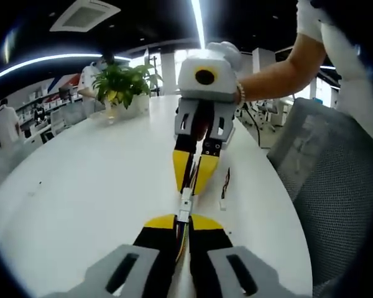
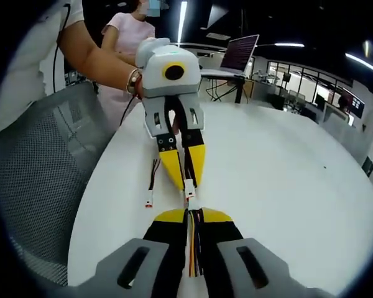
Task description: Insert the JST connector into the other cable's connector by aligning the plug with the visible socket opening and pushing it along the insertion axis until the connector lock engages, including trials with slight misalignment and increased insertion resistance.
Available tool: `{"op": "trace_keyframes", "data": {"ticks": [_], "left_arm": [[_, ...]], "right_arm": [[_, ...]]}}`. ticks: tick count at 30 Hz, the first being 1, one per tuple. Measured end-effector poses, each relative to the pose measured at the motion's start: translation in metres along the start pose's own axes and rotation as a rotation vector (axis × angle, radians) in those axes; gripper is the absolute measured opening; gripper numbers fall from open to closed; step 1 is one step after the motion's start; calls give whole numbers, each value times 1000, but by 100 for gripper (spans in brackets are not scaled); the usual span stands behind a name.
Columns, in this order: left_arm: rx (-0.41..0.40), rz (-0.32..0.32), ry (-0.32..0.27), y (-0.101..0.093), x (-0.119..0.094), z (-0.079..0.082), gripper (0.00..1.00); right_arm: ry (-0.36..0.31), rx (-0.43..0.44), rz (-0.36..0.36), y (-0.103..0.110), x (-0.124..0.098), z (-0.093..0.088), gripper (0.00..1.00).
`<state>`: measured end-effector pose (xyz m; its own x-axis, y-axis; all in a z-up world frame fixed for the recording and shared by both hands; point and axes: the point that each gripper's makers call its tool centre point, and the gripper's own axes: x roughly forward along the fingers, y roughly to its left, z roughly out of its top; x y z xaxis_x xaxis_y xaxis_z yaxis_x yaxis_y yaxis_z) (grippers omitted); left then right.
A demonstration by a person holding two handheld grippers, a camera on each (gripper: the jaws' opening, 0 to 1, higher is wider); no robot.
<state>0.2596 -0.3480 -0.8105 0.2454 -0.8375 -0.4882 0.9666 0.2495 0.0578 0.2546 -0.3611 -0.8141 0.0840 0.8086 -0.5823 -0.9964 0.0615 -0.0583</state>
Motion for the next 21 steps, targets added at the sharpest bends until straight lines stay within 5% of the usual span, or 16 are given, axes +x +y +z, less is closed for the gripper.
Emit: {"op": "trace_keyframes", "data": {"ticks": [21], "left_arm": [[-12,8,13,2,0,-4,0]], "right_arm": [[23,-29,-5,0,2,1,3]]}}
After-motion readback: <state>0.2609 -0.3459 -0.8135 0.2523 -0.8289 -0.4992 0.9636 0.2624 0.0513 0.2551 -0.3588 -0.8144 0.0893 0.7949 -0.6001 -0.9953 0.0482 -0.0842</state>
